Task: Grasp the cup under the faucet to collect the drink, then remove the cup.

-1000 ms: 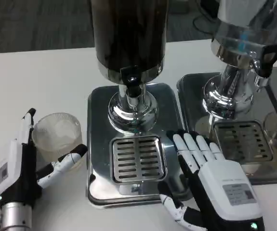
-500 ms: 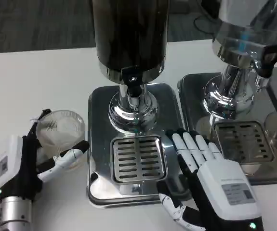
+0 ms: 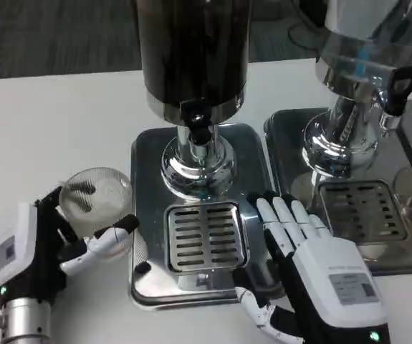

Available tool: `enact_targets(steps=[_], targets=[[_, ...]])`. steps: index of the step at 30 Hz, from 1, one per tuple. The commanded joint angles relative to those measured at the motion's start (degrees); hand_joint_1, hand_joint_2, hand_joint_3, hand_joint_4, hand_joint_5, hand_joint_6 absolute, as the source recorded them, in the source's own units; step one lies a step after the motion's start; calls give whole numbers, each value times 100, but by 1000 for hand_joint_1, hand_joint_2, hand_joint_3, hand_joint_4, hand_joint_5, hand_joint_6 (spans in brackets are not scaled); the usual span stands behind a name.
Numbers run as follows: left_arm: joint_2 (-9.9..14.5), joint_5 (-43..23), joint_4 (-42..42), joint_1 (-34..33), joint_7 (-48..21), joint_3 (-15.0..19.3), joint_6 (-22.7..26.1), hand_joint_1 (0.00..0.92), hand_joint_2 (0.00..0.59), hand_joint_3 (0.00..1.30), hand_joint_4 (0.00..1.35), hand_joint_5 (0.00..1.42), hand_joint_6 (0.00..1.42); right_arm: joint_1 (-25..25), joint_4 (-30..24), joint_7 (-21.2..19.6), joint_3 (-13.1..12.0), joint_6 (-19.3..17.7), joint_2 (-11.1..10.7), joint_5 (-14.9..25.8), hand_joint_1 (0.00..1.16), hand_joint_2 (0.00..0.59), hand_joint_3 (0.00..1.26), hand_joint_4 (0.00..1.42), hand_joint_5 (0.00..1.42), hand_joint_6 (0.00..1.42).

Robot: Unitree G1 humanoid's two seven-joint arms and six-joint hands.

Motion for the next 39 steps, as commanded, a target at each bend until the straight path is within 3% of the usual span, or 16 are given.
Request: enact_targets(steps=[1,7,23,35,39], targets=[[17,37,108,-36,226,-21,-131,443,113,573,760,977,1120,-65,84,-51,-37,2,6,18,357,422,25,0,0,75],[14,63,190,-102,405,-23,-153,455,106,644,833,1036,1212,-95,97,-67,-54,24,32,-6,361,426,25,0,0,78],[-126,208,-77,-69,780,2,-192,478,81,696,838,1028,1224,-192,100,-39,-121,-24,-62,23,387,436,25,0,0,96],[-168,206,-791,36,432,-80,-316,485,68,696,838,1027,1216,-180,142,-169,-159,63,70,-8,398,434,25,0,0,97],[-187,326,-811,21,313,-257,-400,488,61,696,838,1027,1216,-219,233,-254,-139,144,139,-87,404,434,25,0,0,23]])
